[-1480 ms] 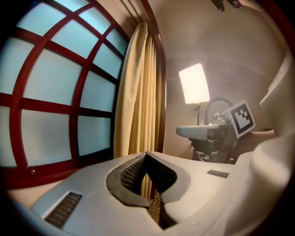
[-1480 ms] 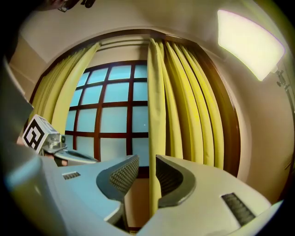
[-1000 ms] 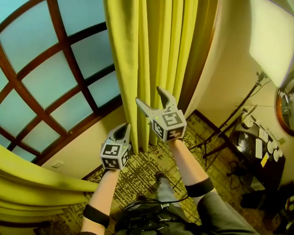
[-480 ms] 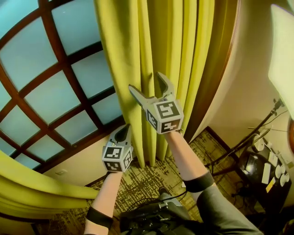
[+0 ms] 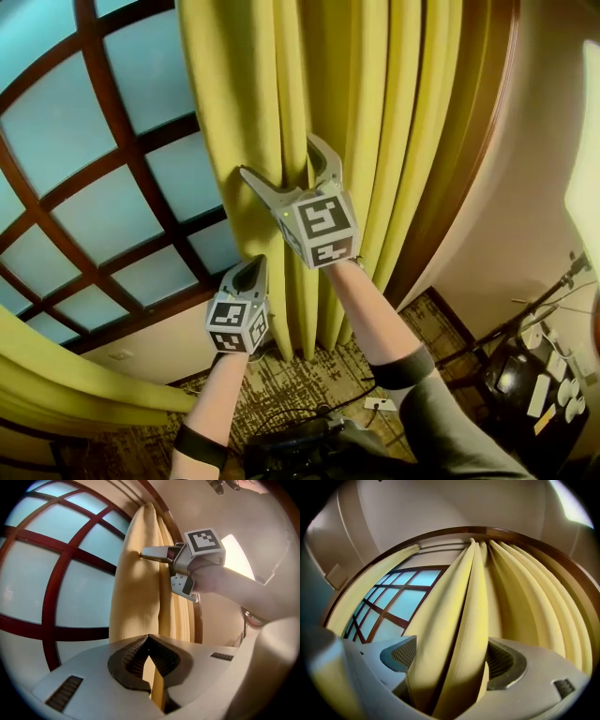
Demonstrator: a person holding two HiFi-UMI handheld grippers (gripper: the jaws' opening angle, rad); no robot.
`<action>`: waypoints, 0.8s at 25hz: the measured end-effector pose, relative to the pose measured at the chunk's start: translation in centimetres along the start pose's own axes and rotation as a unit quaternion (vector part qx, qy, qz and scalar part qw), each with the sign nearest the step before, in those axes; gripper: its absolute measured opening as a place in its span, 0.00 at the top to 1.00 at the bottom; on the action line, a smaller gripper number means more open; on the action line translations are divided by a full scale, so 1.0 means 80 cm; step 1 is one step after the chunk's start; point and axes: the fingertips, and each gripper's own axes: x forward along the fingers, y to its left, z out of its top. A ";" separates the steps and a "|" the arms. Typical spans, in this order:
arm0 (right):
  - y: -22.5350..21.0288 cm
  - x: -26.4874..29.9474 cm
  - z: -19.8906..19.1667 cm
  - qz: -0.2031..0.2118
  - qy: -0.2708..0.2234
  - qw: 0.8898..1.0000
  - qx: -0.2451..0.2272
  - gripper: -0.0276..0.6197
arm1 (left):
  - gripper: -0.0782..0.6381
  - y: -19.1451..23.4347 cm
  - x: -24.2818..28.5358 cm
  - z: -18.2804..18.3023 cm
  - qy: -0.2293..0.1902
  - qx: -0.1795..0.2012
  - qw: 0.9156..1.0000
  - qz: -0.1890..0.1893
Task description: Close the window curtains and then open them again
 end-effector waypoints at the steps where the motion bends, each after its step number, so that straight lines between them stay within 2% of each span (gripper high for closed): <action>1: 0.003 0.005 0.008 0.013 -0.007 1.000 -0.004 0.22 | 0.89 0.003 0.004 0.003 -0.004 -0.001 1.000 0.009; 6: 0.015 0.026 0.035 0.073 -0.053 0.995 -0.031 0.23 | 0.89 0.009 0.018 0.017 -0.010 0.000 0.999 0.039; 8: 0.018 0.028 0.039 0.093 -0.067 0.992 -0.046 0.30 | 0.89 0.014 0.021 0.018 -0.014 0.001 0.999 0.051; 9: 0.020 0.028 0.040 0.098 -0.074 0.991 -0.055 0.34 | 0.89 0.016 0.021 0.018 -0.015 0.001 0.998 0.055; 11: 0.022 0.028 0.046 0.099 -0.090 0.989 -0.066 0.54 | 0.89 0.017 0.019 0.020 -0.011 0.000 0.998 0.058; 14: 0.018 0.030 0.053 0.100 -0.106 0.988 -0.057 0.78 | 0.89 0.019 0.017 0.021 -0.009 0.004 0.998 0.057; 16: 0.018 0.032 0.057 0.107 -0.110 0.986 -0.060 0.85 | 0.89 0.026 0.014 0.020 -0.011 0.007 0.998 0.058; 20: 0.030 0.033 0.059 0.135 -0.113 0.981 -0.080 0.88 | 0.89 0.038 0.007 0.017 -0.015 -0.001 0.998 0.062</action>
